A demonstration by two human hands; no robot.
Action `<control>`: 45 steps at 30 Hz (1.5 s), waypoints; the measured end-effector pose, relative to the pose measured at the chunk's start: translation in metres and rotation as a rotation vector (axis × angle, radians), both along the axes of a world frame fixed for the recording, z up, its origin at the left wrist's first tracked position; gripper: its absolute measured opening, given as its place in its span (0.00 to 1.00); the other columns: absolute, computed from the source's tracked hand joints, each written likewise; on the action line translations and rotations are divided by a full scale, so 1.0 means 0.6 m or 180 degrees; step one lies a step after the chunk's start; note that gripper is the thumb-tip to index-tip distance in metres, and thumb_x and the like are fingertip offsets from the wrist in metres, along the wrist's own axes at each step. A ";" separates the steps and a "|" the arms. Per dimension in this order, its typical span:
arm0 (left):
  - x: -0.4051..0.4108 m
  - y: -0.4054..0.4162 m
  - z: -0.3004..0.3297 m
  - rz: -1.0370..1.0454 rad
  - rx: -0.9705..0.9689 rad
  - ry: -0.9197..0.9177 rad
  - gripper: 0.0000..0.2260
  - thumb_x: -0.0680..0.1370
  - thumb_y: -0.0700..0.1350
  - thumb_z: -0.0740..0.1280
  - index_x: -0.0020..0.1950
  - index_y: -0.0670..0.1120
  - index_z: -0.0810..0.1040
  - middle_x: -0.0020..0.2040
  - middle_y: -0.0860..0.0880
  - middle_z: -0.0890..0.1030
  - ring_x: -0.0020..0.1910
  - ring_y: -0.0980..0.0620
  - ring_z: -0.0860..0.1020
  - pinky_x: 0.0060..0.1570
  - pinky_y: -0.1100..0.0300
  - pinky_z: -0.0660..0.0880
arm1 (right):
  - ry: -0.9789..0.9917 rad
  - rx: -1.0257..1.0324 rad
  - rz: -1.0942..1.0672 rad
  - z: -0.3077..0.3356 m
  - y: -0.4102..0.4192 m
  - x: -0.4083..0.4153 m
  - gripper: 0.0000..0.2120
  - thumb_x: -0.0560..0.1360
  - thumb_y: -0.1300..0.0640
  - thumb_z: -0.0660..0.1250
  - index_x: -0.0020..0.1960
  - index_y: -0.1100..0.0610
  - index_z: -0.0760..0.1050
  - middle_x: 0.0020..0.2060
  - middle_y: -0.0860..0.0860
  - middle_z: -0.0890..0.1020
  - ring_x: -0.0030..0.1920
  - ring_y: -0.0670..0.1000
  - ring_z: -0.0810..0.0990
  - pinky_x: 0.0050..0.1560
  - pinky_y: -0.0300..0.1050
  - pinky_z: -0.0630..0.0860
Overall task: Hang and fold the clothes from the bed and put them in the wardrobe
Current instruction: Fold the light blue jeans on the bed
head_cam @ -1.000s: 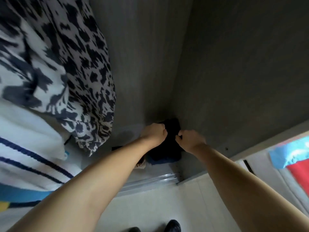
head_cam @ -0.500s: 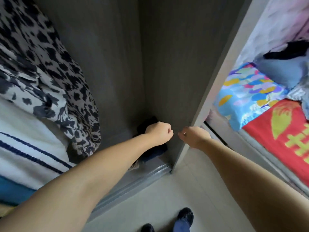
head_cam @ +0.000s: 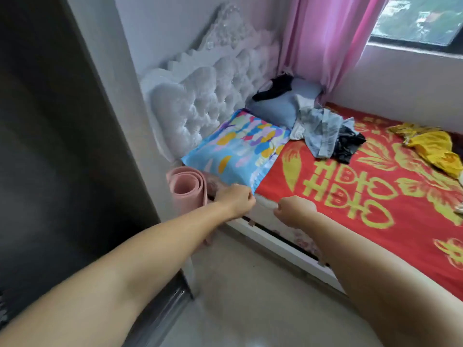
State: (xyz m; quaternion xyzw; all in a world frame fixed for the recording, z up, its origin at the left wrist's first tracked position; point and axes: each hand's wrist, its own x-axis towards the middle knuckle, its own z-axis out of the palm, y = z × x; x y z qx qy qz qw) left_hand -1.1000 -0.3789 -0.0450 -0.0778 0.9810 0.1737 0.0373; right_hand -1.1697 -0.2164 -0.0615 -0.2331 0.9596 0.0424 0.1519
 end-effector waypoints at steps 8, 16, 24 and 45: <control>-0.221 0.192 0.014 -0.0328 0.0098 0.0075 0.14 0.79 0.51 0.58 0.56 0.46 0.77 0.54 0.45 0.80 0.53 0.42 0.77 0.49 0.53 0.75 | 0.0025 0.0072 -0.0568 0.038 0.244 -0.176 0.19 0.81 0.47 0.52 0.39 0.57 0.71 0.36 0.51 0.73 0.35 0.53 0.74 0.32 0.41 0.70; -0.384 0.310 -0.022 -0.0849 0.0000 -0.0155 0.14 0.80 0.52 0.57 0.57 0.45 0.76 0.52 0.45 0.80 0.49 0.42 0.77 0.41 0.53 0.71 | -0.0271 0.0074 -0.1195 0.002 0.392 -0.286 0.17 0.82 0.48 0.52 0.41 0.57 0.69 0.44 0.54 0.80 0.39 0.54 0.77 0.39 0.43 0.74; -0.634 0.356 -0.001 -0.1226 0.0022 0.0065 0.13 0.80 0.50 0.57 0.55 0.45 0.77 0.46 0.48 0.80 0.42 0.47 0.78 0.35 0.56 0.70 | -0.0025 -0.0004 -0.1586 0.023 0.446 -0.478 0.16 0.82 0.47 0.52 0.45 0.56 0.71 0.45 0.52 0.78 0.46 0.55 0.79 0.43 0.46 0.74; -1.048 0.463 -0.206 -0.1087 -0.0070 -0.0966 0.13 0.79 0.50 0.55 0.54 0.47 0.77 0.49 0.49 0.81 0.45 0.47 0.80 0.35 0.58 0.68 | -0.0882 -0.0128 -0.1676 -0.203 0.579 -0.877 0.16 0.82 0.50 0.51 0.50 0.57 0.74 0.42 0.50 0.77 0.43 0.52 0.77 0.41 0.45 0.75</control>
